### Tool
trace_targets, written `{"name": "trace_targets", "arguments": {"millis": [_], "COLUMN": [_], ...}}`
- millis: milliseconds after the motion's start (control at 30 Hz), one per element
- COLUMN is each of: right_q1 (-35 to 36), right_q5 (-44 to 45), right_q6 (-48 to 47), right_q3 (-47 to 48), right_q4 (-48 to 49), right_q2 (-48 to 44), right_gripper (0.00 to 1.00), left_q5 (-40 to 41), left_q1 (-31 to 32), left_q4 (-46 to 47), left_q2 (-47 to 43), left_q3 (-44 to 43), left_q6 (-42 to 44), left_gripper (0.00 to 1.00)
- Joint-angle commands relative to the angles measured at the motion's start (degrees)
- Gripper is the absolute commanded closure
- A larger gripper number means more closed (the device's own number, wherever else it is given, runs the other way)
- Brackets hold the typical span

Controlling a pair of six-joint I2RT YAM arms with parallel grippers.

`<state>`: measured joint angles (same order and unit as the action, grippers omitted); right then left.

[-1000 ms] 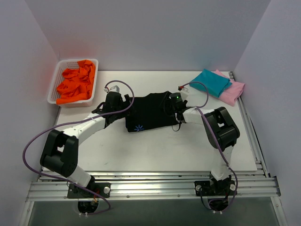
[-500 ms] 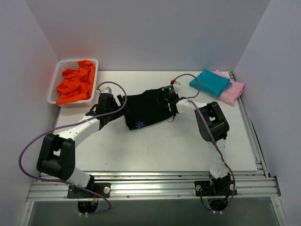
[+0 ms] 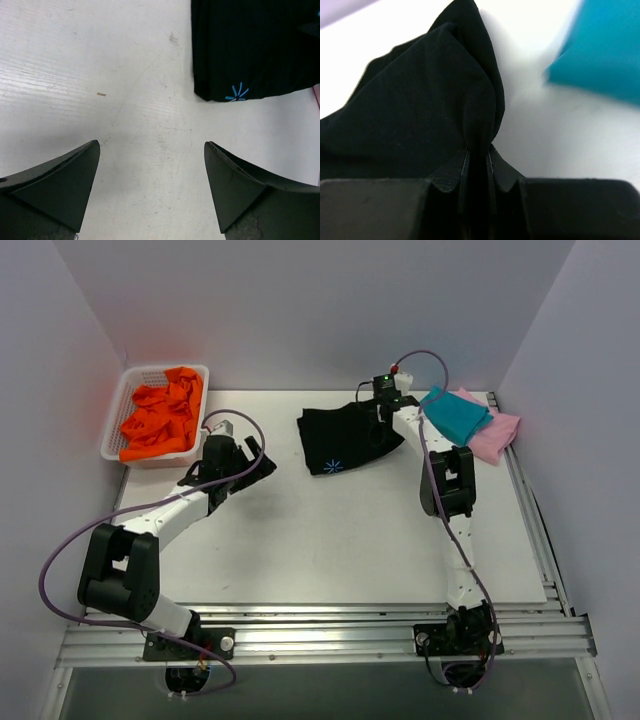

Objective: Fold and stack the t-shirts
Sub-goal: Neatly place the folded tshirt to the corner

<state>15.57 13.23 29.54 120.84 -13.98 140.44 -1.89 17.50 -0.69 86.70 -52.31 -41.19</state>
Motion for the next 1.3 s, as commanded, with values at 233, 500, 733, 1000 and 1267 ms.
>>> {"name": "trace_targets", "arguments": {"millis": [233, 500, 733, 1000, 1267], "right_q1": [-10.4, -20.0, -25.6, -26.6, -27.3], "right_q5": [5.7, 8.1, 14.0, 19.5, 25.0], "right_q6": [-5.4, -4.8, 1.0, 4.1, 6.0], "right_q3": [19.4, 12.2, 1.1, -6.8, -14.2], "right_q4": [-11.1, -8.4, -4.0, 2.6, 7.1], "right_q2": [1.3, -5.3, -10.5, -18.6, -24.4], "right_gripper": [1.0, 1.0, 1.0, 1.0, 1.0], "left_q5": [-2.2, -2.5, -1.8, -0.3, -0.4], "left_q1": [-0.1, 0.3, 1.4, 2.3, 2.8], "left_q4": [6.0, 6.8, 6.6, 6.1, 6.1], "left_q2": [0.5, 1.2, 1.6, 1.2, 1.4], "left_q3": [0.5, 0.4, -0.2, -0.8, -0.9], "left_q6": [0.2, 0.1, 0.5, 0.9, 0.9], "left_gripper": [0.06, 0.06, 0.06, 0.06, 0.06]}}
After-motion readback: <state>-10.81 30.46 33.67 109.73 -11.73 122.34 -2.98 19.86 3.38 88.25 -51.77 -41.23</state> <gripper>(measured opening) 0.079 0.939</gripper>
